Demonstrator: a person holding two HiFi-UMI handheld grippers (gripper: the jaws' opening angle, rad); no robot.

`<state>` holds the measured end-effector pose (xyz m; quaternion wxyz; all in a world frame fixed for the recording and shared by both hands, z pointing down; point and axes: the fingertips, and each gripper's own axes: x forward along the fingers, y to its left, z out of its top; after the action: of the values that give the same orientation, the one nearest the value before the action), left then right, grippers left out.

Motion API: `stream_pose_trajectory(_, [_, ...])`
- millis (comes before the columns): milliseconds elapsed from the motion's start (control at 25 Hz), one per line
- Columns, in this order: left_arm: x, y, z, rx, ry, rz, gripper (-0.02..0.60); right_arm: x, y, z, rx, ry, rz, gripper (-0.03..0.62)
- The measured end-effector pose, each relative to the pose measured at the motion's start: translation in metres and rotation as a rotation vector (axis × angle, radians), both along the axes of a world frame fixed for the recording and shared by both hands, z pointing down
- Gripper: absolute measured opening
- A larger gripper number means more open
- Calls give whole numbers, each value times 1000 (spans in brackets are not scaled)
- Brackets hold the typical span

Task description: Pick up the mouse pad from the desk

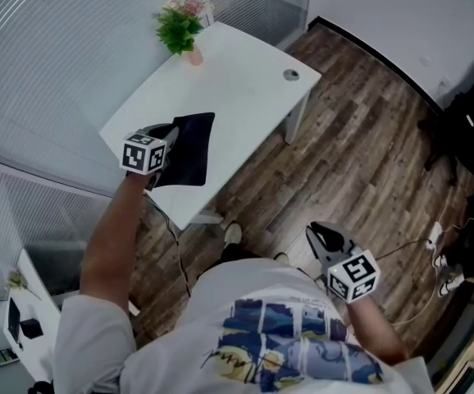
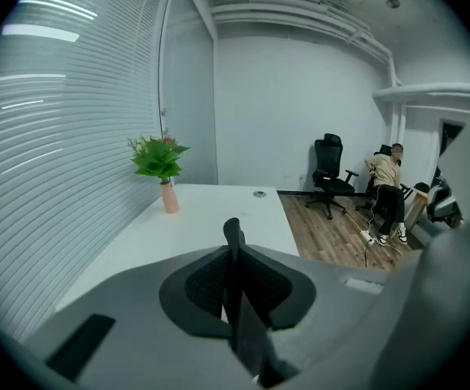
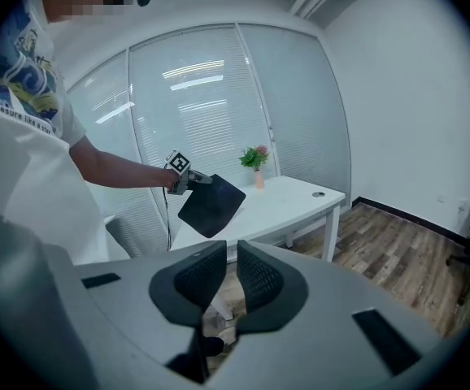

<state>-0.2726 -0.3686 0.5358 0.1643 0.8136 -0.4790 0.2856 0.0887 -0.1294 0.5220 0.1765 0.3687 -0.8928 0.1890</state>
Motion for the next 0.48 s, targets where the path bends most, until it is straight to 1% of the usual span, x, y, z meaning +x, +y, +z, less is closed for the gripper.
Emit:
stream_pose_trajectory(240, [16, 29, -39, 44, -9, -2, 29, 16, 12, 0, 11, -12, -50, 37])
stream_pose_trajectory(480, [31, 55, -86, 95, 2, -14, 29, 27, 29, 0, 23, -31, -102, 37])
